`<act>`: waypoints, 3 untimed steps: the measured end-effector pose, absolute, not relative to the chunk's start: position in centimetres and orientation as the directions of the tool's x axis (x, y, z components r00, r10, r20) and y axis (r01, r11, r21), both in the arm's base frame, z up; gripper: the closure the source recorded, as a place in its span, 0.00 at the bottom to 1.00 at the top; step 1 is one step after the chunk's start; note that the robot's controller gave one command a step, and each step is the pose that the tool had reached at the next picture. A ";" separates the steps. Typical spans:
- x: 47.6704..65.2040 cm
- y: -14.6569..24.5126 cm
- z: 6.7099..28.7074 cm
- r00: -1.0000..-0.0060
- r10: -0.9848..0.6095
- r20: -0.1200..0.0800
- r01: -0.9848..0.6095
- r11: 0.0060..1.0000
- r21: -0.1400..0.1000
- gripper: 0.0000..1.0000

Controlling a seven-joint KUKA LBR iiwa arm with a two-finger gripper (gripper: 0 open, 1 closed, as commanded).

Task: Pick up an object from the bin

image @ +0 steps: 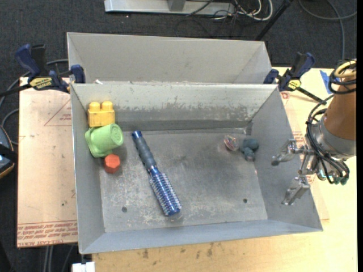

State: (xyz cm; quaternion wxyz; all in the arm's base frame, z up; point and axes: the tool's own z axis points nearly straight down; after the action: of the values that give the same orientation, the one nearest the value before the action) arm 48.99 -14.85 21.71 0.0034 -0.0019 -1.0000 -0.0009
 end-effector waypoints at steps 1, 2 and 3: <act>51.5 -11.9 7.3 -0.910 -0.414 -0.004 -0.414 0.910 -0.001 0.00; 60.1 -12.5 8.9 -0.735 -0.678 -0.006 -0.678 0.735 -0.004 0.00; 65.6 -13.2 11.8 -0.780 -0.626 -0.008 -0.626 0.780 -0.006 0.00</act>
Offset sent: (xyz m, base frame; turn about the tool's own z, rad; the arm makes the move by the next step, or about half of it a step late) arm 0.0222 0.0293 -0.1471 -0.4324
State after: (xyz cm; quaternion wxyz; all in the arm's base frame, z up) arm 65.60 -13.21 11.83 -0.0048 0.3317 -0.9434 0.0016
